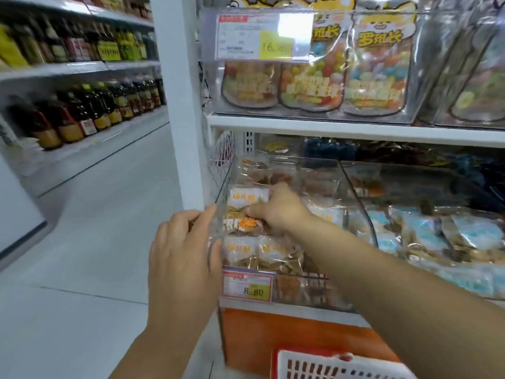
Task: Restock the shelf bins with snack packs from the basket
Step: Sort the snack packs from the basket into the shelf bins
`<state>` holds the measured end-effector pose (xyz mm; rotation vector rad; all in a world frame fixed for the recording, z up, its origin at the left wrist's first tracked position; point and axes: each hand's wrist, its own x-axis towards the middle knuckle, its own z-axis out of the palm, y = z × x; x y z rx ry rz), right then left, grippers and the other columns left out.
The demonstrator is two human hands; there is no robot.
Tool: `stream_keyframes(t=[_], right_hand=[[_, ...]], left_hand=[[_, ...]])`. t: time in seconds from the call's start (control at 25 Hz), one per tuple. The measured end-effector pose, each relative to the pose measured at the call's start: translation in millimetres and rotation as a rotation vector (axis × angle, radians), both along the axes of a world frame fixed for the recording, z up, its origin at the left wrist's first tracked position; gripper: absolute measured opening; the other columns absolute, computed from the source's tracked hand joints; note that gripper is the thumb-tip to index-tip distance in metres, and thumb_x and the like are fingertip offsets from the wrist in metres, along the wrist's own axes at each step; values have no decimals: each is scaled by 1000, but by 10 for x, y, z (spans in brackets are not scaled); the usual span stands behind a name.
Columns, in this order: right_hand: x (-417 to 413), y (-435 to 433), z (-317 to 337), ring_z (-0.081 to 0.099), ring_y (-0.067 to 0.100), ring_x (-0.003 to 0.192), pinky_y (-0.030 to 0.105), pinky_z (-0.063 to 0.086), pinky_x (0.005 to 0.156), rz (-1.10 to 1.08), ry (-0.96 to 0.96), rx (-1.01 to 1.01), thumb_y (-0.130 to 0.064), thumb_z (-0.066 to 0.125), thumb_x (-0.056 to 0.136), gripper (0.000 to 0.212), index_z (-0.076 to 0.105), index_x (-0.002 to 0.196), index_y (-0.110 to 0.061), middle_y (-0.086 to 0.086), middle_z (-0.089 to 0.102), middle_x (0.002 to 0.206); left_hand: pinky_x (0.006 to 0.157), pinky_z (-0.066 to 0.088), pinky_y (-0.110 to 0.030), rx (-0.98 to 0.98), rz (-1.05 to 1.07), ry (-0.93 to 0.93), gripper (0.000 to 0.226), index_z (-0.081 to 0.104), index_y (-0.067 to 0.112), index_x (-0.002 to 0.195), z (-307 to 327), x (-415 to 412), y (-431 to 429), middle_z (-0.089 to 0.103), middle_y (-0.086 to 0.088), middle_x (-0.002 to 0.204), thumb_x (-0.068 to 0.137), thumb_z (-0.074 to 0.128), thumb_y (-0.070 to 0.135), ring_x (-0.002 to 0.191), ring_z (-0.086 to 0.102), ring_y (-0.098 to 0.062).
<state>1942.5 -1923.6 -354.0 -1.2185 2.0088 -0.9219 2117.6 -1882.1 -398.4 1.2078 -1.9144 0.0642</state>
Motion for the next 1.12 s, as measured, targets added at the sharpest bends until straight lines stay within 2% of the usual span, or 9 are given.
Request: stream_keyframes(t=[0.16,0.24,0.32,0.48,0.6,0.76,0.88,1.0,1.12], right_hand=[[60,40,1,58,26,111,28,44,78,-12,184,-69,-30,78,80,74,35,136,-10,9,58,124],[88,132,1,61,18,97,21,46,71,58,253,-124,-27,78,81,72,38,140,-20,2,61,114],[129,190,-19,58,10,81,16,45,64,171,258,-85,-24,75,84,53,53,131,-26,-4,62,109],[37,210,-40,57,6,58,17,47,52,213,36,-5,-17,76,83,40,62,119,-25,-4,63,80],[115,210,-164,62,15,69,31,52,69,185,203,-52,-23,74,83,40,55,118,-30,-3,62,75],[86,263,-150,61,17,87,36,52,83,249,361,-40,-40,69,86,46,51,128,-38,-6,61,96],[-15,512,27,53,17,109,37,47,96,135,511,-343,-42,60,91,41,53,131,-36,-3,57,115],[-59,1163,-33,57,5,87,21,47,78,-25,349,-795,-24,58,95,21,63,115,-24,-12,61,95],[-183,1966,-691,56,2,72,14,43,65,-92,271,-754,-18,51,97,17,63,110,-17,-20,57,85]], left_hand=[[64,50,-35,81,-68,1,58,59,23,129,-155,160,-61,47,3,99,77,75,1,85,51,-18],[59,49,-31,95,-95,-4,58,58,28,129,-206,208,-92,46,6,98,80,74,4,84,48,-15],[57,49,-30,100,-103,-2,57,57,31,129,-225,234,-119,44,8,96,80,74,6,82,47,-13],[58,52,-31,121,-125,14,57,58,29,131,-211,252,-105,46,7,96,81,74,6,81,50,-13],[61,49,-27,121,-140,23,56,59,27,132,-227,250,-120,45,7,97,82,72,5,83,48,-13],[64,46,-27,120,-111,32,55,59,27,132,-215,232,-130,41,9,99,83,71,5,85,49,-14],[70,43,-26,75,-103,103,47,62,24,129,-130,166,0,48,5,100,86,69,8,91,49,-15],[70,41,-21,19,-258,119,37,64,21,125,-154,-46,262,52,3,101,89,64,13,92,52,-13],[69,41,-13,161,-489,-44,37,61,24,129,-474,-422,728,55,5,107,92,61,16,92,51,-6]])
